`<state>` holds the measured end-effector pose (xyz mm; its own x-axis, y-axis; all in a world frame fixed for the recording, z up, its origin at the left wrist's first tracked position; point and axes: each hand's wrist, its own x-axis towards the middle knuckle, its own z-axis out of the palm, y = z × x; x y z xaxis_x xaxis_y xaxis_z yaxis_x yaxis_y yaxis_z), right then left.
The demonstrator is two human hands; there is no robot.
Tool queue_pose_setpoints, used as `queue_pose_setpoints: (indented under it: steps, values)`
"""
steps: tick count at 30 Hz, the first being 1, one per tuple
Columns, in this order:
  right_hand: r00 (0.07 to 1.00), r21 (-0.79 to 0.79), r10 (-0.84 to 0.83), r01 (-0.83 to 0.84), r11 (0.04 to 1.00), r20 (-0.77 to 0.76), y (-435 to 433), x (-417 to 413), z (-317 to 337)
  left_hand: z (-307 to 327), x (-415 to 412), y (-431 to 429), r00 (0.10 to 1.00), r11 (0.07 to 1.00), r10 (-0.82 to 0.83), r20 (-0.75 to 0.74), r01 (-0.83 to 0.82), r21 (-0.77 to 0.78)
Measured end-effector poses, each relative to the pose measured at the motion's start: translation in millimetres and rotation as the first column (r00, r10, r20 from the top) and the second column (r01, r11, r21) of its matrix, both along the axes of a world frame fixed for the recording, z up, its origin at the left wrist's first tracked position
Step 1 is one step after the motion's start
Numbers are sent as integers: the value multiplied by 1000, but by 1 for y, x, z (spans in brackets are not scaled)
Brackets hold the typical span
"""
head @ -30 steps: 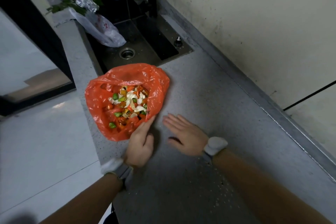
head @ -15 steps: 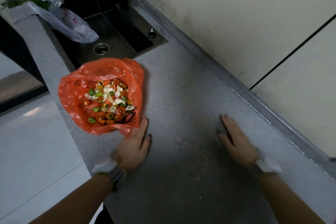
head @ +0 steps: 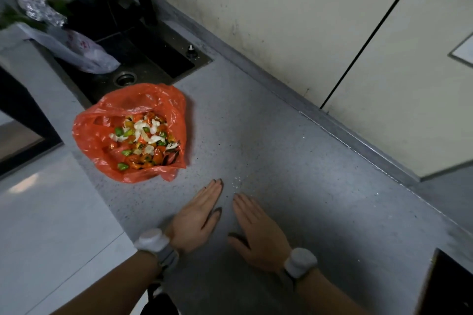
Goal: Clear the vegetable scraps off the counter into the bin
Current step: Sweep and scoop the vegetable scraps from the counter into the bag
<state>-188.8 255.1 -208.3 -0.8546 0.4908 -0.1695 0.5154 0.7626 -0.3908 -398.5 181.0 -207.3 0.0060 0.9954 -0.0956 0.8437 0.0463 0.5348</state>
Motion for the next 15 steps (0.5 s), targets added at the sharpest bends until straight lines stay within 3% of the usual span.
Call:
queue_pose_setpoints:
  steps: [2, 4, 7, 9, 15]
  values:
    - [996, -91, 81, -83, 992, -29, -2, 7, 11, 0, -16, -8, 1000, 1000, -4, -21, 4, 1]
    - [990, -71, 109, -115, 991, -87, 18, 8, 20, -3, -37, -15, 998, 999, 38, -57, -38, -3]
    - [993, -17, -91, 90, 996, -69, 70, -7, 22, -12, -56, -17, 992, 999, 31, -121, -33, -14]
    - [991, -21, -133, 134, 991, 11, 90, -23, 16, -15, -56, -17, 987, 1000, 4, -164, -5, -5]
    - [981, 113, 192, -193, 975, 24, 34, -21, -6, -14, -54, -17, 985, 1000, 22, -172, -21, 7]
